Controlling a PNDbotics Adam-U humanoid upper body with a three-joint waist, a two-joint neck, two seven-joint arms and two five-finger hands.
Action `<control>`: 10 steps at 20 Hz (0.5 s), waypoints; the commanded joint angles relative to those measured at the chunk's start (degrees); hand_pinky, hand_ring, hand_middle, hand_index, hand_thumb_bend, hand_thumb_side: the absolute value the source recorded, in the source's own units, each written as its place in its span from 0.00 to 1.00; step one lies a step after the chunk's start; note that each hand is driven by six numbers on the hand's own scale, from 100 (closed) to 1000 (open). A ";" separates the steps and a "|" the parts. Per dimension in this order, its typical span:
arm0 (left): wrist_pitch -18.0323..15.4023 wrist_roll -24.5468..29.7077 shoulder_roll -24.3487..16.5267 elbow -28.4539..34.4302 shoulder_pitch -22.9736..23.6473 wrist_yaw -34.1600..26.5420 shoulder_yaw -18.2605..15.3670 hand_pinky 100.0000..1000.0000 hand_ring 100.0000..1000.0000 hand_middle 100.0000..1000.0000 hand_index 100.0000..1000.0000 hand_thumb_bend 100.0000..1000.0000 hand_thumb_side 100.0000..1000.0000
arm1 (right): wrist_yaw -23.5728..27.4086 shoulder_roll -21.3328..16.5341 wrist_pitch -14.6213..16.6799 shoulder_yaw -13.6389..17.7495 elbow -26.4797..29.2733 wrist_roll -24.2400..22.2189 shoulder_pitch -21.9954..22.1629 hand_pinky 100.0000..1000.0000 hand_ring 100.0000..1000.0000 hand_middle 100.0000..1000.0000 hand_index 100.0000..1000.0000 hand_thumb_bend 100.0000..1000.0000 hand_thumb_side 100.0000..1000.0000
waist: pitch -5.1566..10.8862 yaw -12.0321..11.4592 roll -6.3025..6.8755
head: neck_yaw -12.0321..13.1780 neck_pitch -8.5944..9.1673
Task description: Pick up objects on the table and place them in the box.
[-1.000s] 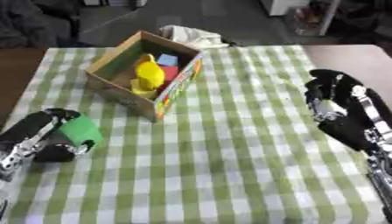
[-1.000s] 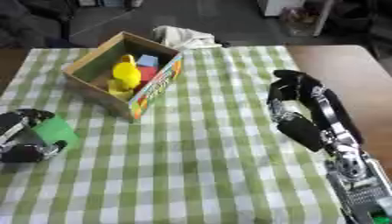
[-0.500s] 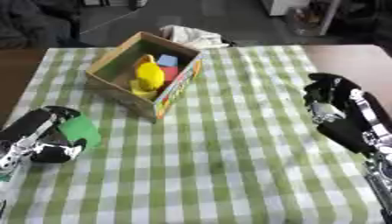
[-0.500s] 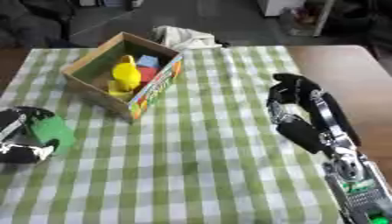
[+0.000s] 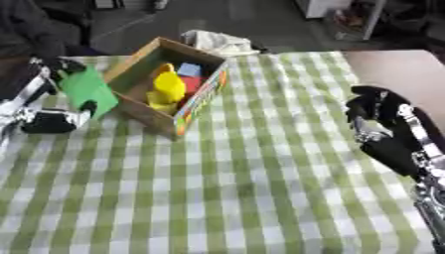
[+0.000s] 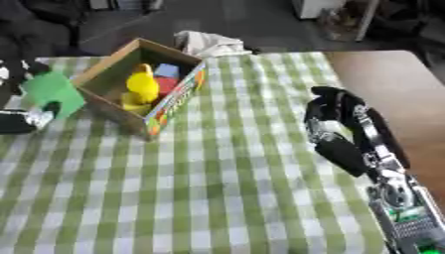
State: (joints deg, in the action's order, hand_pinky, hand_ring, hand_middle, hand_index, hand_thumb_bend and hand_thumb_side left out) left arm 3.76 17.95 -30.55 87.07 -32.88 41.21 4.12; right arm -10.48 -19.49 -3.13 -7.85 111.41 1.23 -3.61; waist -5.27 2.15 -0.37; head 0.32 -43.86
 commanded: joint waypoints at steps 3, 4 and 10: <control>1.09 -4.94 -0.73 -15.33 -9.61 3.37 0.15 0.53 0.54 0.55 0.76 0.13 0.02 | 0.48 0.50 0.62 -0.78 0.77 -1.11 -1.35 0.68 0.62 0.59 0.79 0.00 0.37 | -0.64 3.35 0.13 | 4.49 -0.26; 1.22 -6.25 -0.25 -18.47 -11.17 4.30 -0.05 0.53 0.54 0.55 0.77 0.14 0.03 | 0.50 0.71 0.70 -0.87 0.82 -1.21 -1.39 0.68 0.62 0.59 0.79 0.00 0.37 | -0.99 4.24 0.18 | 5.30 -0.26; 1.69 -12.16 1.98 -33.01 -16.91 11.57 -1.16 0.60 0.60 0.62 0.82 0.24 0.12 | 0.24 2.27 1.15 -1.04 0.86 -1.21 -1.01 0.68 0.62 0.58 0.78 0.00 0.37 | -2.38 7.94 0.32 | 8.86 -0.26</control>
State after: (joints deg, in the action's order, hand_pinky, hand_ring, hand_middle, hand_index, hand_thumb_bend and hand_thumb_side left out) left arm 5.45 6.94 -27.72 55.68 -48.22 51.23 3.67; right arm -10.41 -17.05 -2.23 -8.98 111.40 0.07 -4.33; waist -8.30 10.18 -0.08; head 8.49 -43.86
